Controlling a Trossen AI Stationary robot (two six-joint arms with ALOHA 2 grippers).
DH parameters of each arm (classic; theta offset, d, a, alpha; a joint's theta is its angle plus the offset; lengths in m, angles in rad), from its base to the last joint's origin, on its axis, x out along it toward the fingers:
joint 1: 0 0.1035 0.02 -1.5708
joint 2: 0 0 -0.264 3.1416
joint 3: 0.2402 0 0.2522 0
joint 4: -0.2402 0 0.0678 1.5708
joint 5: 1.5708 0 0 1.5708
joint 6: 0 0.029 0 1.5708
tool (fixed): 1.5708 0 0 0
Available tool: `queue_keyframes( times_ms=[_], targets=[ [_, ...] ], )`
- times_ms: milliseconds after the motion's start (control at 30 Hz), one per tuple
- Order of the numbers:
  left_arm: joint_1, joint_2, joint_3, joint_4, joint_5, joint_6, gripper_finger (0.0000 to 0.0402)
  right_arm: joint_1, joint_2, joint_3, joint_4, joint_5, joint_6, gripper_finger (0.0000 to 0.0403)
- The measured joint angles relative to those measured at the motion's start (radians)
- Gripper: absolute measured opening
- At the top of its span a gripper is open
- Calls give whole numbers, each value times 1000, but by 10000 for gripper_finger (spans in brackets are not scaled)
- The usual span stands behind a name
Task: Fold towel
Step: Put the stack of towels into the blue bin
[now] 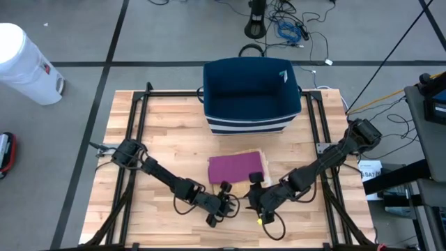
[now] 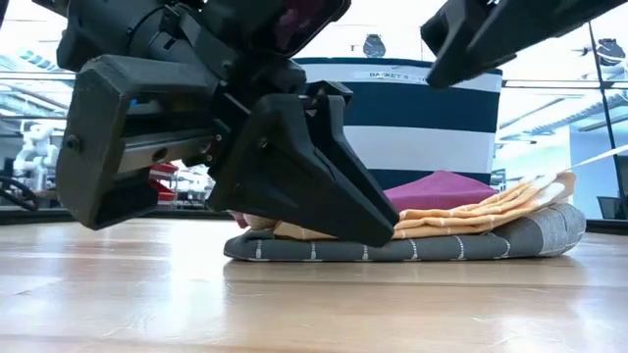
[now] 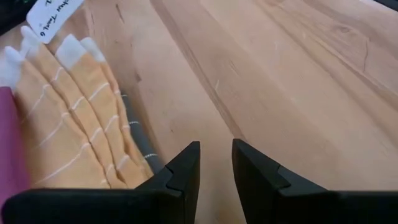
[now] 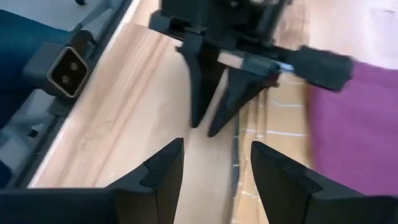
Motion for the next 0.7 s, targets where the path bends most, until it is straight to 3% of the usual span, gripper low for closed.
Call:
queue_keyframes(
  times_ms=[167, 700],
  targets=[
    [15, 0, 0, 0, 0, -1, 99, 6, -3, 0, 74, -72, 13, 173],
    [37, 0, 0, 0, 0, -2, 99, 111, -4, 0, 543, -78, -204, 173]
  ],
)
